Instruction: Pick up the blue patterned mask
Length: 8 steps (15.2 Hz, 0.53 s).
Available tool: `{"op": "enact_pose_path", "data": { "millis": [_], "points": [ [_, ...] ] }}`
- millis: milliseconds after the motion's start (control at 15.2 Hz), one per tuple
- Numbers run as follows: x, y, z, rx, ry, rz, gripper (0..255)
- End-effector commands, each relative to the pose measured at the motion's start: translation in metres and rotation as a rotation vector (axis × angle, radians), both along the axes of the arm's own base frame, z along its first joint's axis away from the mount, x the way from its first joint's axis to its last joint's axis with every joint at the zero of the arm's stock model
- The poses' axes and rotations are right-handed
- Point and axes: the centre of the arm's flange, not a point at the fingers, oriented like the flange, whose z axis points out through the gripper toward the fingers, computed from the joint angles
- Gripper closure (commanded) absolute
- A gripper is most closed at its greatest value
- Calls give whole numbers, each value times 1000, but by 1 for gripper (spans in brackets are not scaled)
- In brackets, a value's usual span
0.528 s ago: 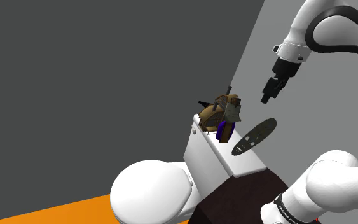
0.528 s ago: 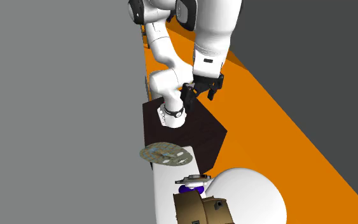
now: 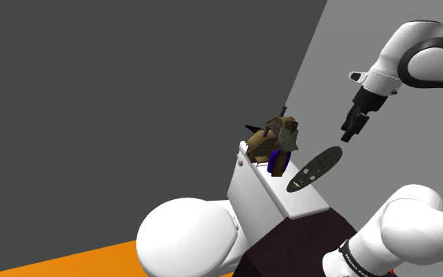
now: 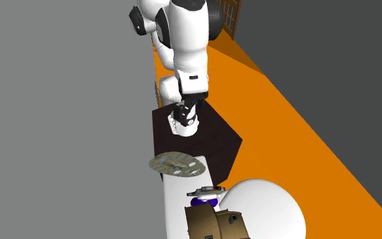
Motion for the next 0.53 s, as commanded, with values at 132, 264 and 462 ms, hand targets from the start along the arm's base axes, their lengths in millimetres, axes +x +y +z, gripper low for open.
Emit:
{"op": "enact_pose_path", "data": {
  "millis": [132, 264, 462],
  "points": [
    [-18, -50, -28, 40, -36, 261, 0],
    [-21, -76, -44, 59, -54, 385, 0],
    [-18, -115, -67, 88, -79, 570, 0]
  ]
}}
